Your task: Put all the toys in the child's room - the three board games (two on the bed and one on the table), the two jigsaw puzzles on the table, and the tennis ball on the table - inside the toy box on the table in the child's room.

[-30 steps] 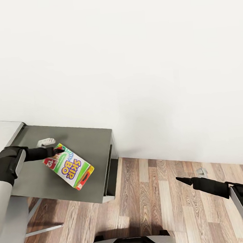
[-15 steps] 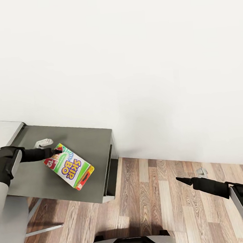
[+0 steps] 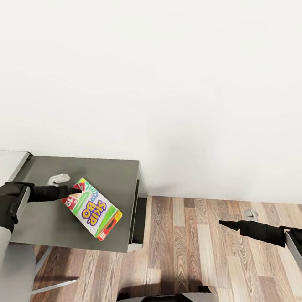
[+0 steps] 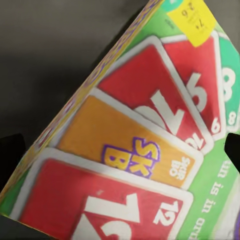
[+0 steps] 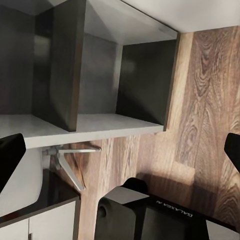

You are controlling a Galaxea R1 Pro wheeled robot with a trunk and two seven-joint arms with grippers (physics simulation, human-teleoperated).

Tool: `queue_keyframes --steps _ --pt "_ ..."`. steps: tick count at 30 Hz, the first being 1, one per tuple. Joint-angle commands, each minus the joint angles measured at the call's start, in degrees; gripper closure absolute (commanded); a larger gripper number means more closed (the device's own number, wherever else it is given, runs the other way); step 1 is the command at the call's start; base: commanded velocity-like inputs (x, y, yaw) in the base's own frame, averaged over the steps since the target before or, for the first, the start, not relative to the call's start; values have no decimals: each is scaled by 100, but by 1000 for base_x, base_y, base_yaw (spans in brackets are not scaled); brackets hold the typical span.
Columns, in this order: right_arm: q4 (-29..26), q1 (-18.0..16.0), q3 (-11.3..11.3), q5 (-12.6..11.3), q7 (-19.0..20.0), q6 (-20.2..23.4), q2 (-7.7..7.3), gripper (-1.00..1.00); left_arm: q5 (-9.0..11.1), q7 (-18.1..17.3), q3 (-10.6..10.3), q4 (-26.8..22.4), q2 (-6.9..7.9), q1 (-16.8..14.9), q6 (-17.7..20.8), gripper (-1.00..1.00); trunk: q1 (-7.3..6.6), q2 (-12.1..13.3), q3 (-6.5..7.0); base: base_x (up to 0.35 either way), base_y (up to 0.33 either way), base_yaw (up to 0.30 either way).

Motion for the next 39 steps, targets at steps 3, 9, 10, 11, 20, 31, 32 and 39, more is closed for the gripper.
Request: queue_keyframes --steps 3,9,10,11,20,31,32,39 --pt "0 -3 -6 -25 8 45 -1 -100 -10 -50 -182 -6 4 7 56 -100 3 -9 -7 0 0 0" --pt "0 -3 -10 -18 8 45 -1 -100 -29 -810 -761 -8 67 11 61 -100 3 -9 -7 0 0 0" --pt "0 -3 -11 -18 8 45 -1 -100 -30 -840 -781 -8 69 11 62 -100 3 -9 -7 0 0 0" --pt "0 -3 -11 -17 8 45 -1 -100 -31 -883 -819 -8 71 11 63 -100 3 -9 -7 0 0 0" --pt "118 -3 -11 -8 4 37 -1 -100 -33 -1003 -986 -8 77 11 65 -100 3 -9 -7 0 0 0" --pt "192 -3 -11 -8 8 27 -1 -100 -27 -1012 -1060 -8 67 19 65 -100 3 -9 -7 0 0 0" --pt "192 -3 -11 -8 8 27 -1 -100 -24 -1014 -1117 -8 69 19 65 -100 3 -9 -7 0 0 0" --pt "193 -3 -11 -8 8 27 -1 -100 -15 -1019 -1333 -6 74 20 64 -100 3 -9 -7 0 0 0"
